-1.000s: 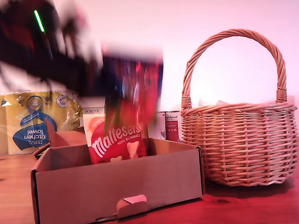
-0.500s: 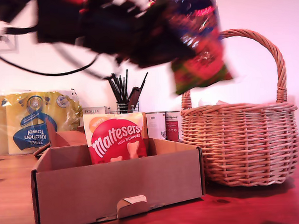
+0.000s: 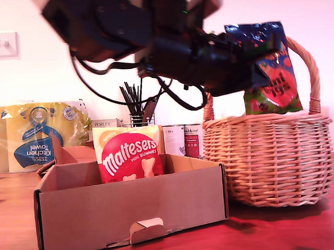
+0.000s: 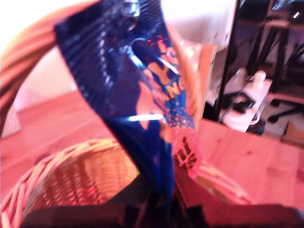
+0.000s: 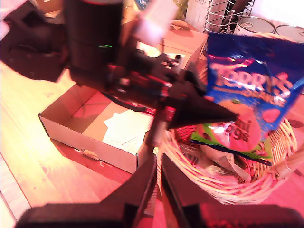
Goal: Move the bags of Easter eggs from the cardboard box on the left into the woven basket on the right side.
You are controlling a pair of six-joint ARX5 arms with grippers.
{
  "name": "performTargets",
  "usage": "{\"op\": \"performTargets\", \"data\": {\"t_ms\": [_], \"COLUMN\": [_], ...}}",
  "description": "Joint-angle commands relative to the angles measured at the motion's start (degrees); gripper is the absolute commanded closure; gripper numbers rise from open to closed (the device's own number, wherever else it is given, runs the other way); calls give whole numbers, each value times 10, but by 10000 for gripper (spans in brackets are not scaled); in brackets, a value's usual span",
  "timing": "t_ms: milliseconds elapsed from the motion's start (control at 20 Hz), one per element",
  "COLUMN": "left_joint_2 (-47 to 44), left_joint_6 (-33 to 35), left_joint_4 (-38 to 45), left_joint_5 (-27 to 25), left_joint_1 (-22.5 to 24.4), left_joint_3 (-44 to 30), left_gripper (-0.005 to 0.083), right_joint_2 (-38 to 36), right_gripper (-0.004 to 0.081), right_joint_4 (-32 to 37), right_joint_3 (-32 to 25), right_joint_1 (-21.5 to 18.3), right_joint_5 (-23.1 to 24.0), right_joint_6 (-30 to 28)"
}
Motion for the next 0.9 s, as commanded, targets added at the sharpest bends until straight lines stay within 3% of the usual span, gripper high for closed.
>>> {"op": "performTargets", "data": {"t_ms": [0,250,400,450,500,650,700,850], "left_joint_2": [22,24,24,24,24,23,23,23], "left_joint_6": [-3,-40,-49,-49,-48,-47,-47,-28], "left_joint_4": [-19,-136,-147,-145,-146,-159,-173,-231], "left_joint_5": [-5,-5,-3,-5,-4,-5,-6,-22], "left_joint_1": [-2,1,2,3,4,4,4,4], "left_joint_3": [5,6,10,15,23,54,69,116], "left_gripper": [797,797,795,764,674,340,304,306], "right_joint_2": [-2,-2,-2,-2,-2,-2,-2,-2], "right_gripper": [783,783,783,783,783,783,783,783], "right_joint_4": [2,3,6,7,7,7,7,7], "right_joint_3": [-9,-9,-9,-9,-9,-9,-9,-9], "right_joint_1": [2,2,2,2,2,2,2,3], "right_joint_5": [0,0,-2,-2,-2,-4,-7,-22], "right_joint_6": [0,0,0,0,0,0,0,0]}}
